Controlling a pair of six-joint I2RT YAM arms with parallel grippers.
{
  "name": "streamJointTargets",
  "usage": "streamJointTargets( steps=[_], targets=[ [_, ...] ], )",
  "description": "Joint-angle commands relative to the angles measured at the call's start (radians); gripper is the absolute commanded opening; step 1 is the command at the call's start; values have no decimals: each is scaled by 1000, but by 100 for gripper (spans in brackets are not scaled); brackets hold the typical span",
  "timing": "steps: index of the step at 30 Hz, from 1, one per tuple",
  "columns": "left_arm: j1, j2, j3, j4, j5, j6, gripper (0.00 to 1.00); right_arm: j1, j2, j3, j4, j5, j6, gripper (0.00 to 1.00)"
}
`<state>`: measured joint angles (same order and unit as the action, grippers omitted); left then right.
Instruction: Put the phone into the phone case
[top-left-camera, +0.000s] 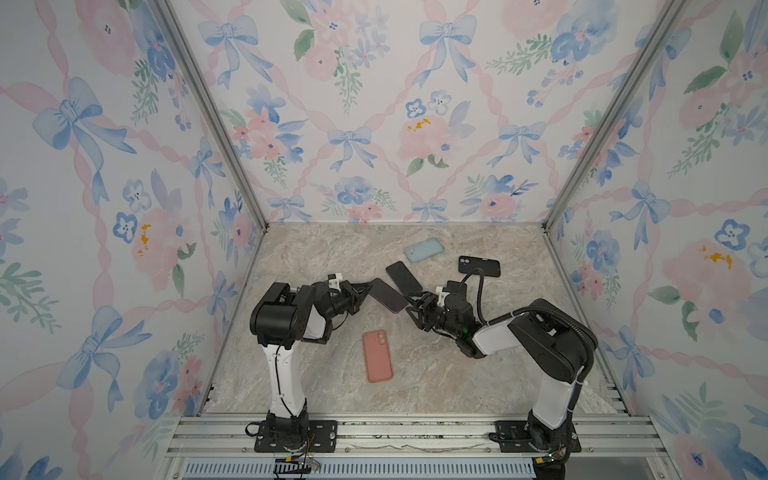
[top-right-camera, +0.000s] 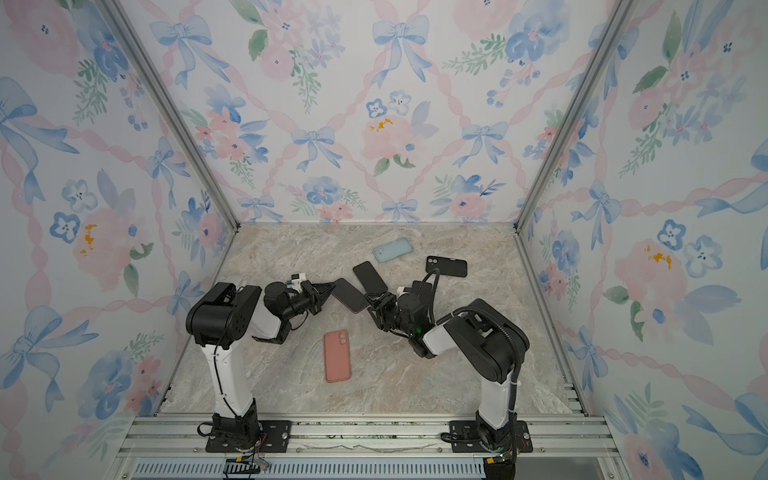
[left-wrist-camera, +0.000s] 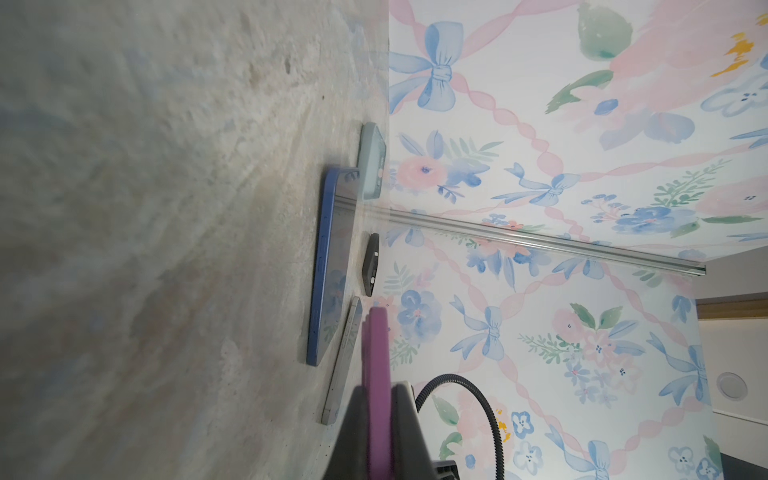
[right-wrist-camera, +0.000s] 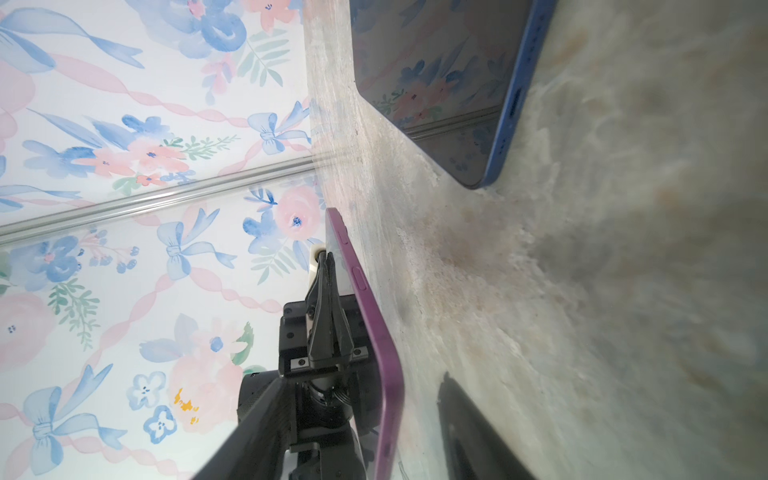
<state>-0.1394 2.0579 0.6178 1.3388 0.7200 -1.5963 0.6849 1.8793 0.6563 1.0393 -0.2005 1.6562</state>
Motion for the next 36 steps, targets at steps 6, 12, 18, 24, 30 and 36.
streamJointTargets(
  steps=[6,12,18,24,30,36],
  targets=[
    [-15,-13,-11,105,-17,-55,3,16,44,45,65,2,1,41],
    [-18,-14,-19,125,-28,-66,2,13,32,46,64,5,-9,28],
    [-22,-16,-27,125,-38,-59,3,16,40,46,97,4,-2,16],
    [-25,-29,-33,124,-36,-44,10,13,5,45,62,4,-27,12],
    [-17,-89,-67,24,-19,48,29,4,-21,17,56,5,-34,5],
    [14,-179,-117,-106,4,156,42,-14,-36,9,61,-43,-38,3]
  ],
)
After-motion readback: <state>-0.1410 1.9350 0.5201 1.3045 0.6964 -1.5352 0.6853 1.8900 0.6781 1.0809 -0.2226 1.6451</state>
